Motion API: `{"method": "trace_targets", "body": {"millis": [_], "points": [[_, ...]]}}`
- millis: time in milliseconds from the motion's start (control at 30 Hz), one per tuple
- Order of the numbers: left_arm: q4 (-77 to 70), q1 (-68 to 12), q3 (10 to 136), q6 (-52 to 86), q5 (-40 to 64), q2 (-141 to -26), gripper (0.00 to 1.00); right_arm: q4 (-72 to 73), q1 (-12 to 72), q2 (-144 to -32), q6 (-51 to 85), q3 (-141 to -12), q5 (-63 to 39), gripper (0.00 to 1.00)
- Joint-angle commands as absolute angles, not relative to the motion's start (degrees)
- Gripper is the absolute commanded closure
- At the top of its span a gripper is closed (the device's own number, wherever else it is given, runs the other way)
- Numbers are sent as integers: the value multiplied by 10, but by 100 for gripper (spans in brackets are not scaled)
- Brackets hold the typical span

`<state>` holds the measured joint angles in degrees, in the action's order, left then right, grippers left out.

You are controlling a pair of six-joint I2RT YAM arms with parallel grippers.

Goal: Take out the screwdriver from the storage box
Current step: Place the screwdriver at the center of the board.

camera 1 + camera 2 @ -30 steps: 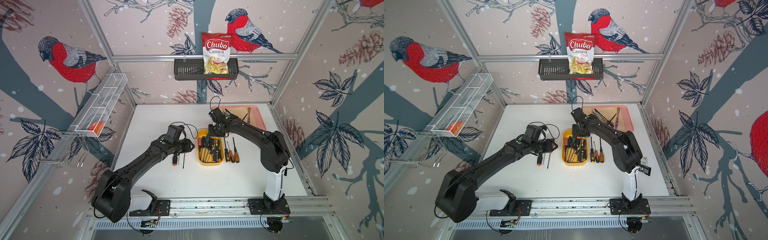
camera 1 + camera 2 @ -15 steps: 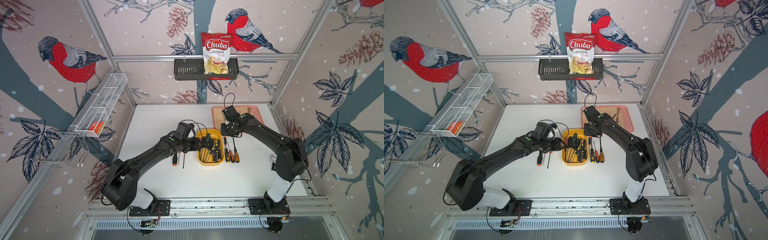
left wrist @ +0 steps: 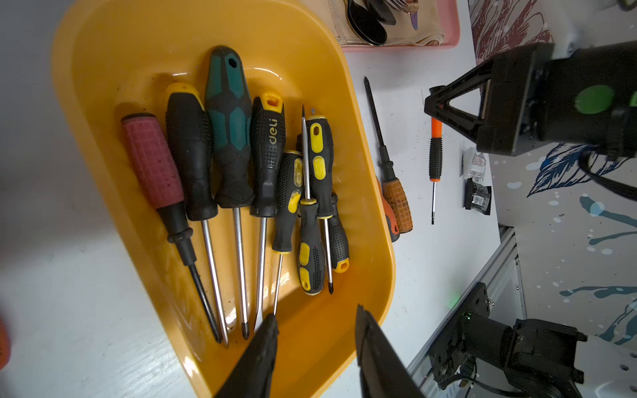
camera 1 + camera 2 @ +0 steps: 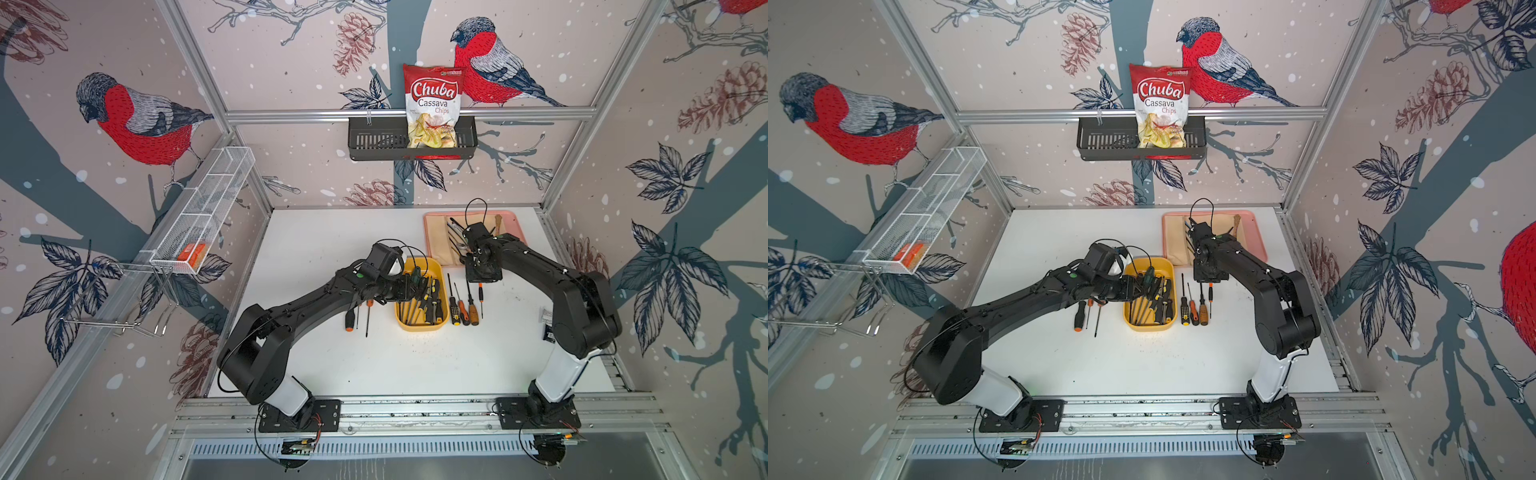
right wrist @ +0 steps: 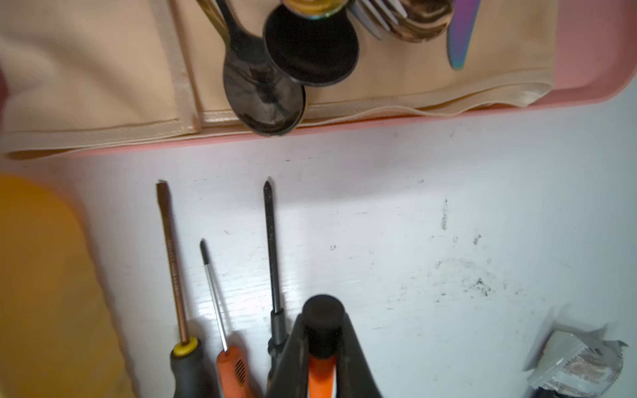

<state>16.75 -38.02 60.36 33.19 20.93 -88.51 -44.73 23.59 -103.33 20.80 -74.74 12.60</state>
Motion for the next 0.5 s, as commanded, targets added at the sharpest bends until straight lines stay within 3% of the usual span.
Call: {"method": "trace_targets", "body": {"millis": [0, 467], "points": [[159, -381, 607, 333, 203, -885, 60, -434, 232, -1049, 189, -739, 145, 94], [162, -381, 609, 333, 199, -899, 60, -387, 233, -1089, 185, -719, 87, 91]]}}
